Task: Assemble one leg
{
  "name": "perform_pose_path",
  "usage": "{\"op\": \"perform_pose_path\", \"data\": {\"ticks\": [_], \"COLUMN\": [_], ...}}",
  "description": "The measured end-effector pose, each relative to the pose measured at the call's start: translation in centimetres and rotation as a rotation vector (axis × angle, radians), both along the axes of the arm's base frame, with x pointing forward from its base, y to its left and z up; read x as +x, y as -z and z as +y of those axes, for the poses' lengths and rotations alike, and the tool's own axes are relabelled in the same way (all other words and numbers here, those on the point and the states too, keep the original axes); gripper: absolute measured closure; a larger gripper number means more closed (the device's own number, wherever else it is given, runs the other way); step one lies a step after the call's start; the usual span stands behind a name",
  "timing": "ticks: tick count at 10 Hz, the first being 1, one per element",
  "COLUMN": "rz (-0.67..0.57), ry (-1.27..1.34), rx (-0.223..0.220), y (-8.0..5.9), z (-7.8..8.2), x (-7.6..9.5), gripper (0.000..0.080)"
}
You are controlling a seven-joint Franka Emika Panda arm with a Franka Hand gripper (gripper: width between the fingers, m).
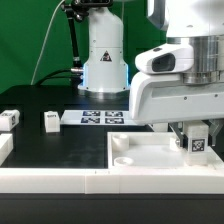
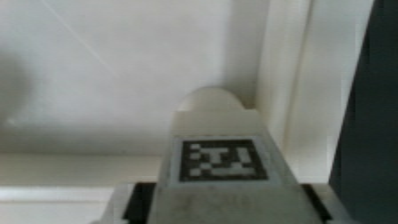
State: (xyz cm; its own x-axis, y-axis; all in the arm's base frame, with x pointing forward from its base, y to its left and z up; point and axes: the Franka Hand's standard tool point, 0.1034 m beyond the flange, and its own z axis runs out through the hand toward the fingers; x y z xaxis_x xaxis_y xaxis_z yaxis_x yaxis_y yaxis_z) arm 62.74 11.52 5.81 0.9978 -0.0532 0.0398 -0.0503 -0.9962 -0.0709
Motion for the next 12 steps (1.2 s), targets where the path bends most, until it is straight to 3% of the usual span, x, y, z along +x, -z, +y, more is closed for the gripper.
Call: {"op": "perform_pose_path", "data": {"ticks": [4, 9, 11, 12], "rz": [0.009, 0.001, 0.011, 0.011], "ry": [0.374, 0.729, 0.750, 0.747], "rx": [0.004, -0.014, -0.027, -0.027], "y": [-0.1, 0.2, 0.2, 0.2], "z": [-0.3, -3.4, -3.8, -3.7], "x": [-0.1, -0.8, -0.9, -0.9], "gripper": [0.0524, 0.0515, 0.0515, 0.0450]}}
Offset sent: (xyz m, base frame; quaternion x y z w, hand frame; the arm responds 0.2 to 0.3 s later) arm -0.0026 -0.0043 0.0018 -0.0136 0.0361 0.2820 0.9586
